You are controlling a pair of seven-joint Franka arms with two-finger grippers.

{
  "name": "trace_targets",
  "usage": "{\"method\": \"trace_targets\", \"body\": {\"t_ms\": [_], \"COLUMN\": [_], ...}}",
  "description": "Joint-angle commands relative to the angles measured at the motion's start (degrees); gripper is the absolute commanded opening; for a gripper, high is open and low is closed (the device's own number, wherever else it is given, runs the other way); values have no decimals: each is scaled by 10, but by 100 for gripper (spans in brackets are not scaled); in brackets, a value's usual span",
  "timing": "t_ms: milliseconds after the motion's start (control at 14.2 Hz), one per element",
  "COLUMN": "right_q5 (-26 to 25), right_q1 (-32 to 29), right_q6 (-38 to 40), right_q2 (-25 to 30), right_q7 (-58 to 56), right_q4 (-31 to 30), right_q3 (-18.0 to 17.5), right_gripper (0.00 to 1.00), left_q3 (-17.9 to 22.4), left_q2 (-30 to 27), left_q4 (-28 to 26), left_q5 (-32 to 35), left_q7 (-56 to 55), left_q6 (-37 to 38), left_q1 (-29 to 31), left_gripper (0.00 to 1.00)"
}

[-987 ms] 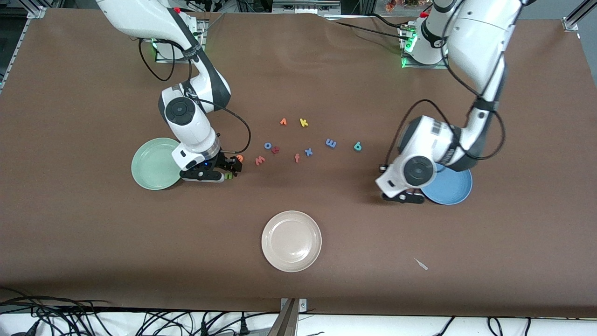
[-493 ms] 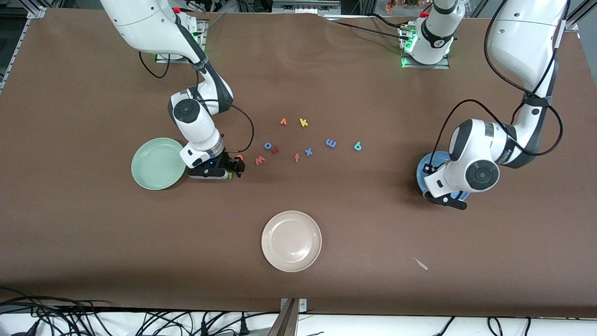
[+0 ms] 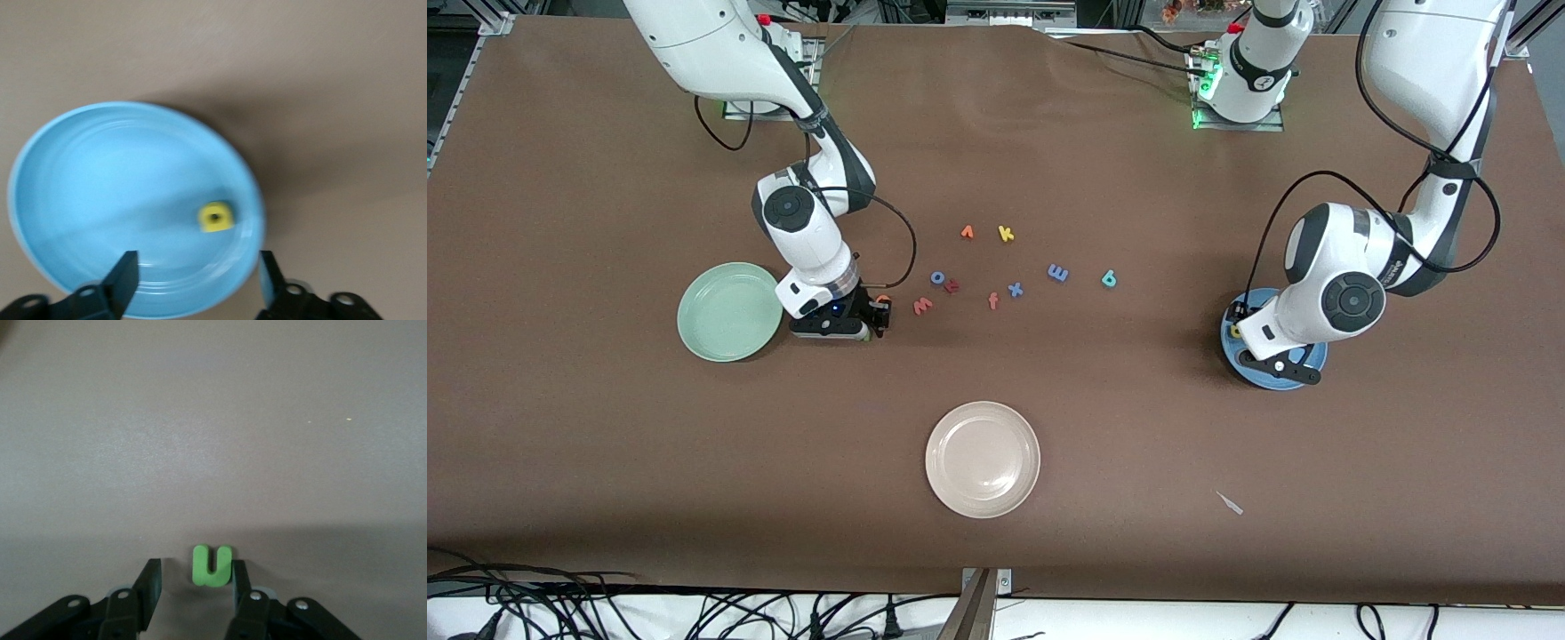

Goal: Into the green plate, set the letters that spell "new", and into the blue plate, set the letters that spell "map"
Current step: 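Grasp the teal letter with the left gripper while the right gripper grasps green letter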

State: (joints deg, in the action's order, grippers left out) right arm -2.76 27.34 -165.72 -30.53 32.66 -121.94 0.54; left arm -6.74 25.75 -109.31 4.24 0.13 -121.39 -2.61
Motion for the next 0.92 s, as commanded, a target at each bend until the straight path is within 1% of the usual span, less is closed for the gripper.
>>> {"method": "trace_targets", "body": {"t_ms": [0, 70, 211, 352, 564, 705, 846], "right_q5": [-9, -9, -9, -9, -9, -10, -12], "right_q1": [7, 7, 8, 8, 8, 8, 7], "right_q6": [-8, -9, -16, -21, -21, -17, 13], "right_q2": [-5, -7, -13, -15, -15, -10, 4], "right_q7": [13, 14, 14, 14, 11, 5, -4], "right_q4": [-2, -2, -2, -2, -2, -1, 4], "right_q3": [3, 3, 3, 4, 5, 7, 16], "right_gripper": [44, 40, 31, 20, 15, 12, 12], "left_q3": [-54, -78, -120, -147, -146, -147, -148], "left_q2": [-7, -6, -6, -3, 3, 3, 7], "left_q4": [-5, -6, -23, -43, -76, -105, -130], "left_q5": [-27, -27, -27, -20, -18, 8, 37], "left_q7": [-113, -169, -237, -305, -364, -389, -410], "left_q6": [3, -5, -41, -81, -137, -170, -199], "left_q1": [-6, -6, -7, -15, -58, -72, -78], "left_gripper": [100, 100, 100, 100, 100, 100, 100]}}
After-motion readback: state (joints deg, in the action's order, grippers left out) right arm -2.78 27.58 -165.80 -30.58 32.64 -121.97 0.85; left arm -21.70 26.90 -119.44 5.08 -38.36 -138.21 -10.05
